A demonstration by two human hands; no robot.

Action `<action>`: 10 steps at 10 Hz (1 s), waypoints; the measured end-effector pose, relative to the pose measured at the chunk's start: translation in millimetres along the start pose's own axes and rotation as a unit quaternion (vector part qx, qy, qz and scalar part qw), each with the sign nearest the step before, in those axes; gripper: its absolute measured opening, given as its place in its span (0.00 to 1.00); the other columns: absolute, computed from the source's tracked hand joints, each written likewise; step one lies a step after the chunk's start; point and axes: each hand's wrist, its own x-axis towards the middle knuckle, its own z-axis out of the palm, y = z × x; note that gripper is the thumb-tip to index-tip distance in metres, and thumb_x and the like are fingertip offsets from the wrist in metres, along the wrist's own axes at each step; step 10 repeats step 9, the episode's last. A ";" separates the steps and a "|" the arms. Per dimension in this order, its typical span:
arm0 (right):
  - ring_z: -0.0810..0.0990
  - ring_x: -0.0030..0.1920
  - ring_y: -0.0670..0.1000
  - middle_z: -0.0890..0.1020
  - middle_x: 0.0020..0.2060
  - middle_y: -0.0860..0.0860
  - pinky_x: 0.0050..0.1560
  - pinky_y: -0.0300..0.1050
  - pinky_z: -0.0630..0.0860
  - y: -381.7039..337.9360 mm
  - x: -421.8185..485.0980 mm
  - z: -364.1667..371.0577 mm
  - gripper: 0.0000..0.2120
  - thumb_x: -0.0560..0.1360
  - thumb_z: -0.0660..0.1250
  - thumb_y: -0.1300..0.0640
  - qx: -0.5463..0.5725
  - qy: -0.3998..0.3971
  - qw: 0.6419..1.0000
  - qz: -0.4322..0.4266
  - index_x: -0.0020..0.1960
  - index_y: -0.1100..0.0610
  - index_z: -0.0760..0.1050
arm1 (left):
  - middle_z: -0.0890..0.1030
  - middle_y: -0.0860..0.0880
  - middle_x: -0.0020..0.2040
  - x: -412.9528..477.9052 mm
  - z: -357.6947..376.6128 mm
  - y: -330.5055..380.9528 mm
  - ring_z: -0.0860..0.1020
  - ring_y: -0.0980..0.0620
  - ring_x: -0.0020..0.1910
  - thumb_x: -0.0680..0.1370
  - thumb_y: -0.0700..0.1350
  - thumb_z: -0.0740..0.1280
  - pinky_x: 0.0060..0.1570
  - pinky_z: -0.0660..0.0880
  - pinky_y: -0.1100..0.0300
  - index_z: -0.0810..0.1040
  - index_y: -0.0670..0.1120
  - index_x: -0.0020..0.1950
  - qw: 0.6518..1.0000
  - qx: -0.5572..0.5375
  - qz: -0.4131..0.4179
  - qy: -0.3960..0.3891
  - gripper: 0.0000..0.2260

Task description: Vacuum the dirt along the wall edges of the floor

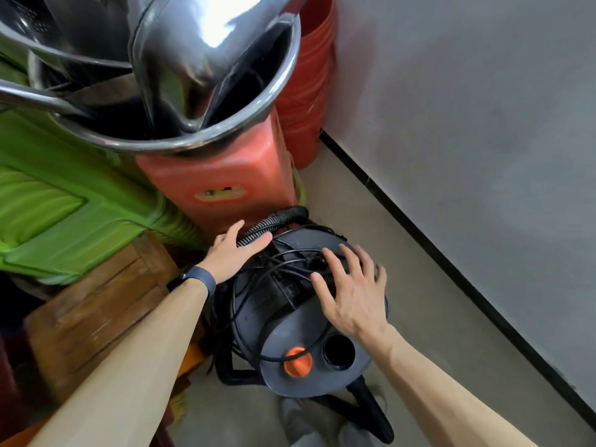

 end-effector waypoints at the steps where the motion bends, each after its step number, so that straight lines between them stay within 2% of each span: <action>1: 0.63 0.78 0.58 0.68 0.78 0.52 0.71 0.66 0.65 3.8 -10.1 11.0 0.26 0.82 0.52 0.34 0.005 0.041 0.999 0.007 0.75 0.42 0.71 | 0.59 0.44 0.77 7.7 11.1 5.1 0.57 0.40 0.75 0.70 0.76 0.57 0.72 0.57 0.45 0.55 0.61 0.77 0.998 0.065 -0.005 0.022 0.39; 2: 0.67 0.76 0.58 0.71 0.76 0.52 0.69 0.63 0.68 6.7 -11.1 16.7 0.24 0.82 0.52 0.35 -0.003 0.040 0.999 0.008 0.72 0.41 0.73 | 0.57 0.47 0.77 9.2 26.1 2.9 0.55 0.40 0.75 0.75 0.70 0.57 0.71 0.56 0.46 0.53 0.61 0.77 0.991 0.125 0.002 0.038 0.34; 4: 0.65 0.74 0.56 0.71 0.74 0.49 0.69 0.61 0.65 9.9 -4.7 14.6 0.27 0.81 0.47 0.32 0.003 0.012 1.000 0.008 0.74 0.39 0.69 | 0.55 0.50 0.78 10.6 27.0 1.6 0.54 0.41 0.75 0.76 0.70 0.54 0.72 0.55 0.45 0.54 0.61 0.77 0.986 0.148 0.015 0.068 0.31; 5: 0.62 0.76 0.55 0.68 0.75 0.48 0.71 0.60 0.63 8.3 -4.0 6.4 0.28 0.81 0.44 0.31 -0.005 -0.032 0.999 0.017 0.76 0.37 0.64 | 0.57 0.49 0.77 10.4 25.8 4.2 0.55 0.41 0.75 0.78 0.68 0.54 0.72 0.56 0.46 0.56 0.60 0.77 0.983 0.162 0.032 0.083 0.29; 6: 0.60 0.76 0.54 0.66 0.76 0.46 0.73 0.60 0.62 7.0 0.0 -5.1 0.28 0.81 0.45 0.30 -0.004 -0.098 0.995 0.019 0.78 0.35 0.58 | 0.58 0.47 0.77 5.8 27.7 6.4 0.56 0.41 0.75 0.79 0.65 0.54 0.72 0.57 0.47 0.60 0.58 0.76 0.980 0.169 0.049 0.091 0.27; 7: 0.55 0.79 0.55 0.63 0.78 0.49 0.76 0.63 0.59 6.5 6.2 -22.9 0.26 0.83 0.48 0.34 0.020 -0.164 0.986 0.023 0.80 0.36 0.56 | 0.58 0.45 0.78 -7.4 30.3 9.5 0.56 0.40 0.75 0.80 0.62 0.55 0.73 0.56 0.48 0.61 0.56 0.77 0.979 0.171 0.065 0.089 0.26; 8: 0.51 0.82 0.57 0.59 0.82 0.51 0.79 0.62 0.55 7.7 -2.5 -38.2 0.24 0.85 0.48 0.39 0.048 -0.168 0.984 0.022 0.80 0.37 0.58 | 0.59 0.45 0.77 -29.7 36.0 12.4 0.57 0.41 0.75 0.80 0.61 0.56 0.73 0.56 0.49 0.61 0.55 0.77 0.976 0.176 0.093 0.092 0.25; 9: 0.55 0.82 0.56 0.65 0.80 0.51 0.79 0.61 0.56 16.4 -13.6 -46.2 0.27 0.82 0.47 0.35 0.053 -0.150 0.987 0.025 0.78 0.38 0.64 | 0.57 0.46 0.79 -53.8 41.5 20.7 0.55 0.43 0.76 0.80 0.61 0.57 0.74 0.55 0.49 0.59 0.56 0.77 0.969 0.207 0.110 0.076 0.26; 10: 0.55 0.82 0.56 0.65 0.80 0.51 0.79 0.61 0.56 16.4 -13.6 -46.2 0.27 0.82 0.47 0.35 0.053 -0.150 0.987 0.025 0.78 0.38 0.64 | 0.57 0.46 0.79 -53.8 41.5 20.7 0.55 0.43 0.76 0.80 0.61 0.57 0.74 0.55 0.49 0.59 0.56 0.77 0.969 0.207 0.110 0.076 0.26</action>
